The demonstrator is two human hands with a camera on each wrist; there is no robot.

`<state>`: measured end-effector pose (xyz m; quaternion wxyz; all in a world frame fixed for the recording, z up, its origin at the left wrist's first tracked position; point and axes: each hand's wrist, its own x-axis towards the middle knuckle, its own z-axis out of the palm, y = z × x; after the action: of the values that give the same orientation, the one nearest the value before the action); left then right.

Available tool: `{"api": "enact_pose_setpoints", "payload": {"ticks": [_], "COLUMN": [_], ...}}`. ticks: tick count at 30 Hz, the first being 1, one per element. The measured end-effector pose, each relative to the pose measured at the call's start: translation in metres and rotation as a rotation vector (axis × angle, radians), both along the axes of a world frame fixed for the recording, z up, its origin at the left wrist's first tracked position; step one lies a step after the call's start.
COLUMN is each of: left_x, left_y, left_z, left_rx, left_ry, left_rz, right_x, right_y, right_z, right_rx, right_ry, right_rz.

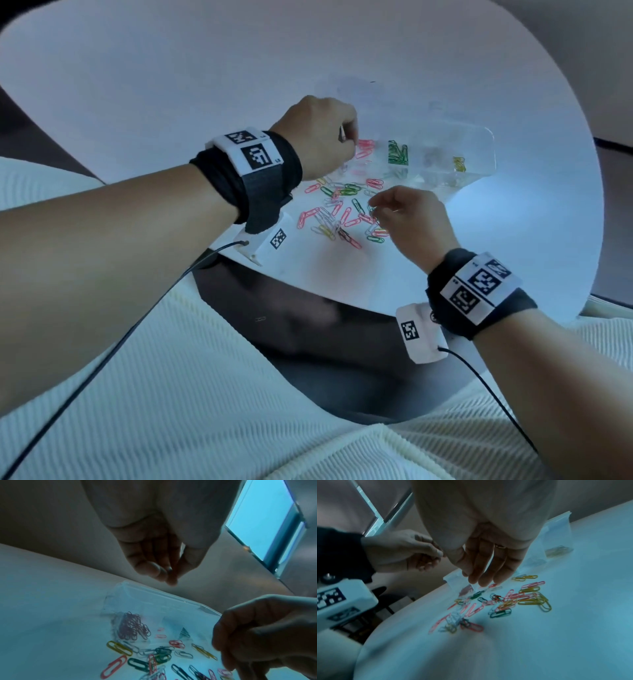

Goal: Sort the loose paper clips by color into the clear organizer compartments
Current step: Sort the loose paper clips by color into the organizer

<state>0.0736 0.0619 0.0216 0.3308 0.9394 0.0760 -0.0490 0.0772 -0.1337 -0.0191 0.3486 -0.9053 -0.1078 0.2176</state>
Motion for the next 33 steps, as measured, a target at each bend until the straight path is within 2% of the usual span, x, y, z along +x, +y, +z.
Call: {"api": "enact_pose_setpoints", "payload": {"ticks": [3, 7, 10, 16, 22, 29, 33], "left_x": [-0.009, -0.022, -0.022, -0.022, -0.022, -0.021, -0.016], "left_y": [-0.009, -0.014, -0.010, -0.005, -0.008, -0.005, -0.001], "left_z": [-0.002, -0.027, -0.038, -0.044, -0.048, -0.048, -0.037], "left_rx": [0.110, 0.270, 0.343, 0.348, 0.319, 0.308, 0.228], "left_ry": [0.197, 0.407, 0.465, 0.562, 0.573, 0.542, 0.517], "left_rz": [-0.115, -0.266, -0.277, -0.232, -0.219, -0.219, -0.166], "right_x": [-0.006, -0.007, -0.005, -0.002, -0.005, 0.002, 0.000], "right_y": [0.006, 0.015, 0.020, 0.025, 0.031, 0.035, 0.038], "right_z": [-0.008, -0.019, -0.024, -0.026, -0.028, -0.032, -0.032], "right_rx": [-0.131, -0.241, -0.337, -0.440, -0.501, -0.509, -0.574], "right_ry": [-0.040, -0.041, -0.032, -0.023, -0.098, -0.015, -0.030], "right_rz": [0.136, 0.171, 0.167, 0.180, 0.238, 0.200, 0.205]}}
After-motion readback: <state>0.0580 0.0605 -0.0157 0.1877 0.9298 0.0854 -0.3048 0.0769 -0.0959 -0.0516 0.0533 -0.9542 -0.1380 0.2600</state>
